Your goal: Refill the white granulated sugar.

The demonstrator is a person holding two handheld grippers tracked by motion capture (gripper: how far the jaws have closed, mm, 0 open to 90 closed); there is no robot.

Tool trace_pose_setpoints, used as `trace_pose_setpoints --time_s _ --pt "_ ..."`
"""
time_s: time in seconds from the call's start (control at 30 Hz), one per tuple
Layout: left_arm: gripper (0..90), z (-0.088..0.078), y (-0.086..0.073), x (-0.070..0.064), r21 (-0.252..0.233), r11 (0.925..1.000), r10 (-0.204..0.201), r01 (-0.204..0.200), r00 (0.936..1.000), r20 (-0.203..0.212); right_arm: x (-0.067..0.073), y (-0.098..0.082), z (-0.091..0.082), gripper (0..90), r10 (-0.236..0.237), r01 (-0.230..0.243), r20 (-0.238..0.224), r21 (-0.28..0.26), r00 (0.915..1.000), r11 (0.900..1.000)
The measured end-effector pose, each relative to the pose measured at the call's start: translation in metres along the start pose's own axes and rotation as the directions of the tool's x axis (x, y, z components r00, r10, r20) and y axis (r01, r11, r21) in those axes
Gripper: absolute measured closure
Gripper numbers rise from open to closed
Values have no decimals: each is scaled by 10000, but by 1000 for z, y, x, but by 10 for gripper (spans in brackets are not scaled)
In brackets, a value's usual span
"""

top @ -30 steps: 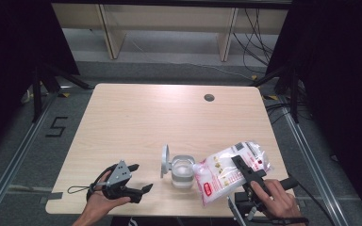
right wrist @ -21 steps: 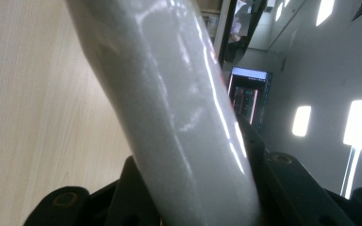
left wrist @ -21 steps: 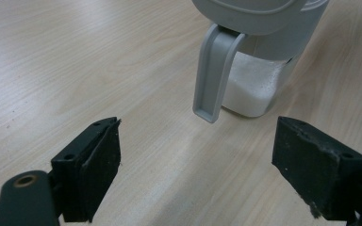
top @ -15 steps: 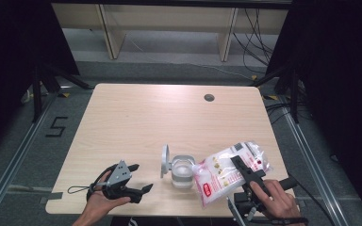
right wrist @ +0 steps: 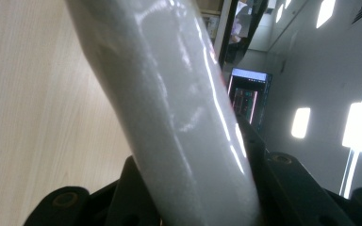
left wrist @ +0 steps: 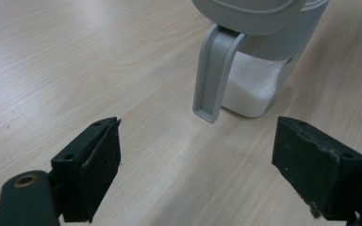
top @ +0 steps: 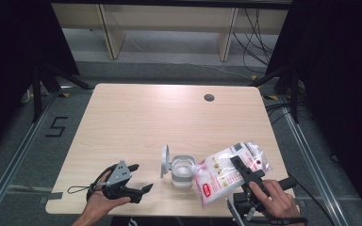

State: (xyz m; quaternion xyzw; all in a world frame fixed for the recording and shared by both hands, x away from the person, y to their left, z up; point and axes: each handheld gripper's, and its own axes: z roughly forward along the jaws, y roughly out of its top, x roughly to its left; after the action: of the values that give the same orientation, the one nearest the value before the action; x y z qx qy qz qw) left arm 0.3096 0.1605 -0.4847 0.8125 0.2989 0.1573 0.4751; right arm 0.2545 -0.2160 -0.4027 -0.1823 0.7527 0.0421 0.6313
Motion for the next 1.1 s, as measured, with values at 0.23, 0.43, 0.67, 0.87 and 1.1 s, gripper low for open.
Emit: trace_pose_setpoints --time_s 0.23,0.43,0.67,0.87,1.1 --pt "156 0 0 -1 -80 9999 -95 95 9999 44 4 -8 5 695 1095 -1109 -349 -410 9934 9930" --pt "156 0 0 0 -77 9999 -78 79 10000 48 15 -20 9 702 3096 -3148 -851 -562 9470 9475" --pt "157 0 1 1 -25 9997 237 -237 9997 33 20 -36 22 713 4584 -4774 -1597 -1122 8743 8715" --pt "156 0 1 1 -12 9998 206 -206 9998 37 24 -41 30 720 5896 -6180 -1989 -1376 7828 7741" --pt "157 1 1 0 -21 9999 148 -148 9999 14 30 -51 44 739 7192 -7692 -2766 -1736 6374 6150"
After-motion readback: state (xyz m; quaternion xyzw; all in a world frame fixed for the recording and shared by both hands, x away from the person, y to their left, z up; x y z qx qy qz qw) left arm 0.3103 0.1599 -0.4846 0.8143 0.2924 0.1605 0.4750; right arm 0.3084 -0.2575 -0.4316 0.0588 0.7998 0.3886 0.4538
